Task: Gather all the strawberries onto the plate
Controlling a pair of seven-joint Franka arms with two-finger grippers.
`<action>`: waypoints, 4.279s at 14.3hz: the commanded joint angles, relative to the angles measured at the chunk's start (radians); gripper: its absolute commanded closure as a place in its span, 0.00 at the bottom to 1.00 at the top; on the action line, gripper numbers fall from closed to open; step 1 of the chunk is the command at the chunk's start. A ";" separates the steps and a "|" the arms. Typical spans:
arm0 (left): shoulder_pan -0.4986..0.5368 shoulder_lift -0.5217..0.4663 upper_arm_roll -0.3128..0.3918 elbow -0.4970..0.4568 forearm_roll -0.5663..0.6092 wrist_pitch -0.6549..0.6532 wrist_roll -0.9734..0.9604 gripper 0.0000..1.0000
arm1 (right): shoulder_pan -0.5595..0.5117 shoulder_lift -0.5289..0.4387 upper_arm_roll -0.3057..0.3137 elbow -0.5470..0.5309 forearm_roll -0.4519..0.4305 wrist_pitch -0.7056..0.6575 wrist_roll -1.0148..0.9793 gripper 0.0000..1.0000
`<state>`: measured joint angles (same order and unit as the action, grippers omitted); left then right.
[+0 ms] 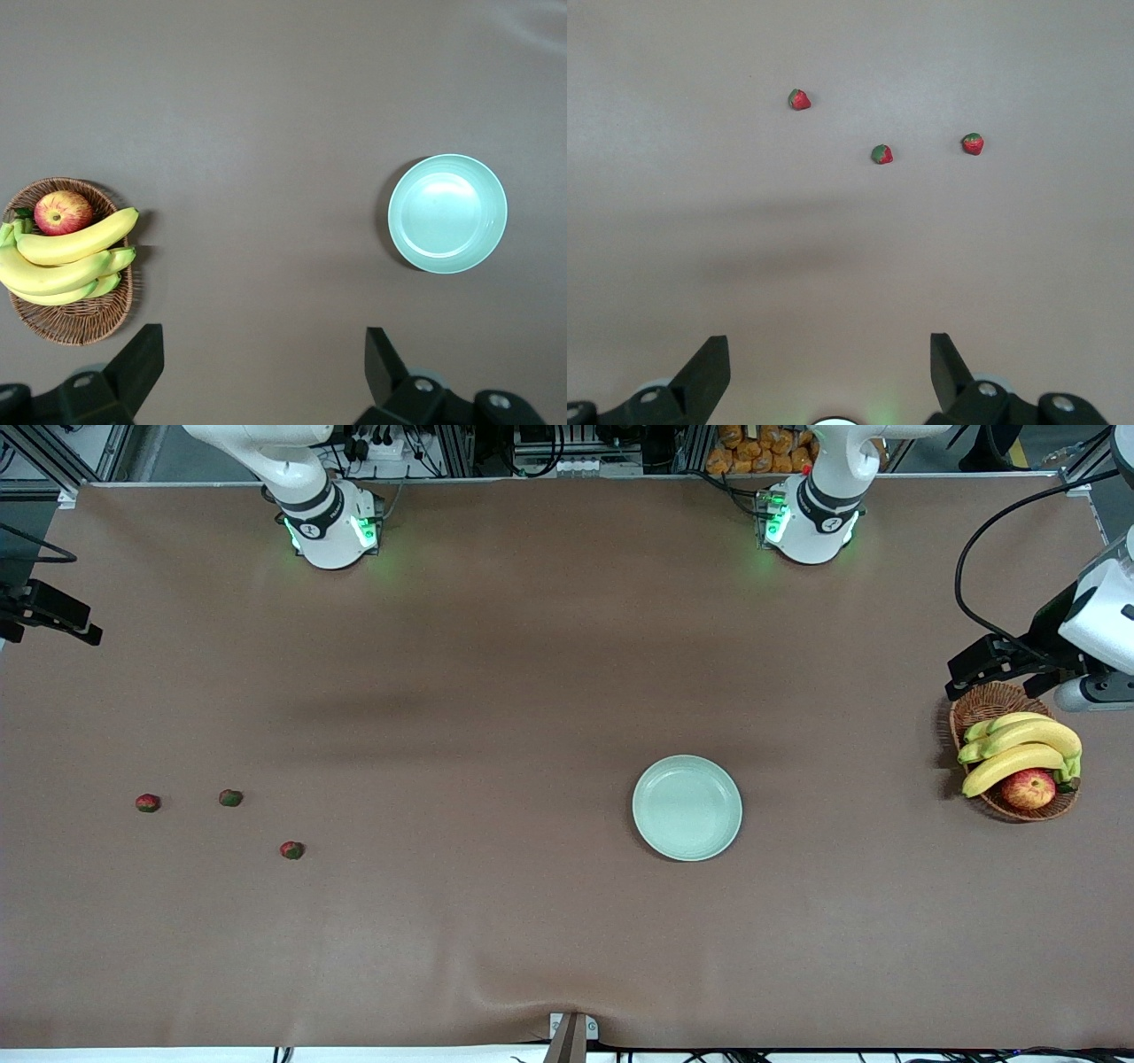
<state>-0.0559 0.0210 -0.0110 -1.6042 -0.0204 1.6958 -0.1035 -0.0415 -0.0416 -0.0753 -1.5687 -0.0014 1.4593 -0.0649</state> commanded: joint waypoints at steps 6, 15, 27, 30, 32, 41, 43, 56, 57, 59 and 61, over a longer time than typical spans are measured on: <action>-0.007 0.014 0.006 0.010 -0.013 -0.001 0.011 0.00 | 0.005 -0.017 -0.003 -0.020 -0.002 -0.002 0.007 0.00; -0.007 0.014 -0.001 0.012 -0.012 -0.030 -0.001 0.00 | 0.003 0.119 -0.004 -0.205 -0.017 0.274 -0.061 0.00; -0.004 0.025 -0.010 0.010 -0.010 -0.041 0.015 0.00 | -0.060 0.482 -0.004 -0.252 -0.019 0.728 -0.669 0.00; -0.007 0.031 -0.010 0.013 -0.010 -0.041 0.015 0.00 | -0.063 0.485 -0.004 -0.373 -0.019 0.927 -0.769 0.00; -0.010 0.033 -0.010 0.014 -0.010 -0.039 0.015 0.00 | -0.081 0.511 -0.004 -0.390 -0.019 0.998 -0.872 0.00; -0.009 0.045 -0.012 0.012 -0.012 -0.039 0.016 0.00 | -0.106 0.592 0.003 -0.392 -0.003 1.047 -1.020 0.00; -0.007 0.045 -0.012 0.012 -0.012 -0.041 0.016 0.00 | -0.104 0.601 0.005 -0.387 -0.003 1.049 -1.020 0.00; -0.013 0.054 -0.012 0.014 -0.013 -0.039 0.013 0.00 | -0.097 0.557 0.037 -0.369 0.017 0.971 -1.004 1.00; -0.013 0.054 -0.012 0.014 -0.013 -0.039 0.013 0.00 | -0.087 0.533 0.060 -0.347 0.017 0.926 -1.001 1.00; -0.013 0.059 -0.012 0.014 -0.013 -0.039 0.011 0.00 | -0.048 0.516 0.091 -0.265 0.017 0.818 -0.963 1.00; -0.013 0.063 -0.014 0.015 -0.013 -0.039 0.011 0.00 | 0.014 0.517 0.103 -0.179 0.017 0.732 -0.908 1.00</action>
<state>-0.0669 0.0734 -0.0253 -1.6065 -0.0205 1.6701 -0.1035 -0.0812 0.4884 0.0193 -1.8160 0.0019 2.2681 -1.0035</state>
